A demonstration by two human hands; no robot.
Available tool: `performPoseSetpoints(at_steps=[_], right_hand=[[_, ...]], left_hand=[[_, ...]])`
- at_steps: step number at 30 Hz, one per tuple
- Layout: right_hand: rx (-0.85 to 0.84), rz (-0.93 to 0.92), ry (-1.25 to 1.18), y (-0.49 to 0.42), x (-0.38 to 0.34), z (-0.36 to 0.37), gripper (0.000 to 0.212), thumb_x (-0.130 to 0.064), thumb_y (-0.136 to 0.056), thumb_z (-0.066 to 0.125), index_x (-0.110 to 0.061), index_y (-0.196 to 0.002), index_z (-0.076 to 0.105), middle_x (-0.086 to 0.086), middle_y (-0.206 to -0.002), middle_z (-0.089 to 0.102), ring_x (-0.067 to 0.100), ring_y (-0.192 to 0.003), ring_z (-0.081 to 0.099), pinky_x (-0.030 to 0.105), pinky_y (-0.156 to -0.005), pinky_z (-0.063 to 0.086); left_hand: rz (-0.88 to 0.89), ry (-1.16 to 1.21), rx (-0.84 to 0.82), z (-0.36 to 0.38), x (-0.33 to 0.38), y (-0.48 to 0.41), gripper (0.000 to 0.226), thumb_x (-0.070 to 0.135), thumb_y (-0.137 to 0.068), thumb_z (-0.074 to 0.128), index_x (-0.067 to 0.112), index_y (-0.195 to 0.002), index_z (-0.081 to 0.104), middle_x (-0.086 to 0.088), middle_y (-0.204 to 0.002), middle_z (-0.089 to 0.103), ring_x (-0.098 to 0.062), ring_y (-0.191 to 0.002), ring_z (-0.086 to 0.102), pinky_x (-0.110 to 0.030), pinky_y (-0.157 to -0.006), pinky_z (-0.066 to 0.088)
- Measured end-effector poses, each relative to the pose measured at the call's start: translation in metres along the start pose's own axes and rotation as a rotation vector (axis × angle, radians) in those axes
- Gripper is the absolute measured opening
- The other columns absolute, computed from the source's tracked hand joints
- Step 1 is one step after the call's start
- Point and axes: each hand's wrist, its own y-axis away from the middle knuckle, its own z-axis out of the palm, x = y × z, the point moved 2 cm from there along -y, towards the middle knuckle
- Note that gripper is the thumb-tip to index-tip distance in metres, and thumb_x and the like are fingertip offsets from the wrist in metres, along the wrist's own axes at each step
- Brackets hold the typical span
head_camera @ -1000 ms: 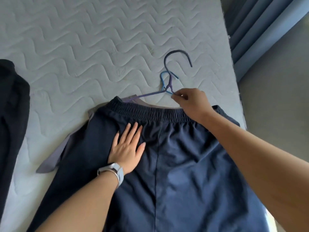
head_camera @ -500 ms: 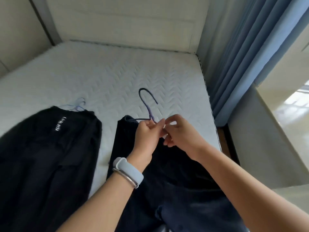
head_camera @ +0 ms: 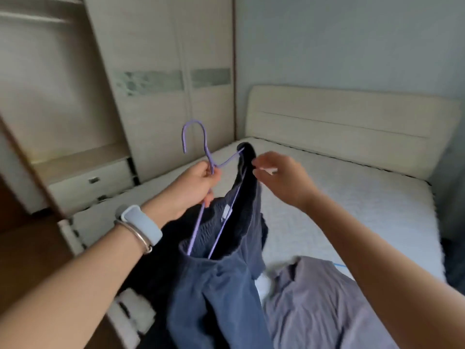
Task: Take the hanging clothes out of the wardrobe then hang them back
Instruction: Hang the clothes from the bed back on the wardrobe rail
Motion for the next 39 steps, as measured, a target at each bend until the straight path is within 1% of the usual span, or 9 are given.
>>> performPoseSetpoints(at_steps=[4, 6, 10, 14, 18, 22, 25, 31, 39], right_hand=[[-0.05, -0.388, 0.135, -0.045, -0.087, 0.048, 0.046, -0.025, -0.085, 0.062, -0.017, -0.129, 0.051, 0.008, -0.13, 0.054, 0.025, -0.123, 0.047, 0.019, -0.096, 0.029], [-0.018, -0.523, 0.199, -0.067, -0.127, 0.075, 0.04, -0.028, -0.086, 0.061, -0.017, -0.124, 0.056, 0.009, -0.122, 0.061, 0.029, -0.117, 0.05, 0.031, -0.1, 0.031], [0.009, -0.706, 0.195, -0.101, -0.207, 0.141, 0.024, -0.031, -0.089, 0.051, -0.013, -0.096, 0.066, 0.01, -0.084, 0.067, 0.034, -0.087, 0.058, 0.037, -0.081, 0.043], [-0.018, -0.612, 0.074, -0.135, -0.268, 0.224, 0.025, -0.031, -0.091, 0.051, -0.009, -0.088, 0.063, -0.003, -0.056, 0.041, 0.026, -0.069, 0.042, 0.037, -0.068, 0.044], [-0.059, -0.532, -0.147, -0.175, -0.324, 0.304, 0.022, -0.029, -0.086, 0.061, -0.01, -0.078, 0.067, -0.003, -0.041, 0.041, 0.013, -0.049, 0.034, 0.029, -0.055, 0.032], [-0.146, -0.498, -0.31, -0.209, -0.381, 0.37, 0.014, -0.033, -0.082, 0.066, -0.029, -0.07, 0.061, -0.007, -0.04, 0.042, 0.007, -0.041, 0.039, 0.014, -0.045, 0.032], [-0.195, -0.5, -0.373, -0.23, -0.417, 0.415, 0.02, -0.042, -0.082, 0.063, -0.035, -0.064, 0.06, -0.008, -0.041, 0.04, 0.011, -0.048, 0.035, 0.024, -0.053, 0.032], [-0.268, -0.588, -0.387, -0.28, -0.467, 0.496, 0.026, -0.047, -0.086, 0.055, -0.026, -0.079, 0.068, -0.008, -0.037, 0.036, 0.008, -0.042, 0.032, 0.027, -0.055, 0.028], [-0.296, -0.515, -0.479, -0.396, -0.5, 0.623, 0.029, -0.043, -0.086, 0.058, -0.019, -0.078, 0.072, -0.006, -0.047, 0.035, 0.009, -0.043, 0.033, 0.02, -0.05, 0.028]], left_hand=[[0.138, -0.156, 0.163, -0.095, 0.017, 0.023, 0.012, 0.014, -0.096, 0.043, 0.018, -0.09, 0.052, 0.011, -0.056, 0.046, 0.0, -0.031, 0.031, -0.018, -0.042, 0.028], [0.219, -0.205, 0.26, -0.141, 0.022, 0.033, 0.012, 0.01, -0.095, 0.044, 0.015, -0.098, 0.054, 0.015, -0.042, 0.05, 0.002, -0.031, 0.037, -0.01, -0.041, 0.028], [0.306, -0.376, 0.387, -0.234, 0.016, 0.048, 0.021, 0.014, -0.092, 0.05, 0.032, -0.082, 0.056, 0.012, -0.066, 0.049, 0.005, -0.041, 0.042, -0.005, -0.044, 0.031], [0.28, -0.547, 0.541, -0.347, -0.016, 0.064, 0.019, 0.017, -0.092, 0.051, 0.021, -0.106, 0.063, 0.007, -0.097, 0.062, 0.001, -0.076, 0.058, -0.008, -0.067, 0.038], [-0.006, -0.849, 0.565, -0.471, -0.081, 0.093, 0.036, 0.037, -0.091, 0.048, 0.023, -0.124, 0.054, 0.005, -0.123, 0.059, -0.014, -0.11, 0.054, -0.025, -0.09, 0.041], [-0.091, -0.837, 0.681, -0.572, -0.122, 0.105, 0.033, 0.034, -0.096, 0.037, 0.026, -0.126, 0.049, 0.002, -0.115, 0.061, -0.018, -0.091, 0.054, -0.029, -0.077, 0.041], [-0.107, -0.831, 0.782, -0.627, -0.142, 0.102, 0.032, 0.024, -0.099, 0.03, 0.021, -0.118, 0.056, -0.009, -0.11, 0.066, -0.027, -0.088, 0.06, -0.029, -0.073, 0.038], [-0.122, -0.78, 0.881, -0.714, -0.168, 0.069, 0.034, 0.016, -0.099, 0.03, 0.012, -0.116, 0.06, -0.003, -0.128, 0.058, -0.021, -0.12, 0.05, -0.021, -0.088, 0.032], [-0.153, -0.817, 0.807, -0.817, -0.232, -0.019, 0.039, 0.031, -0.099, 0.029, 0.014, -0.113, 0.061, -0.003, -0.111, 0.064, -0.02, -0.099, 0.058, -0.029, -0.08, 0.04]])
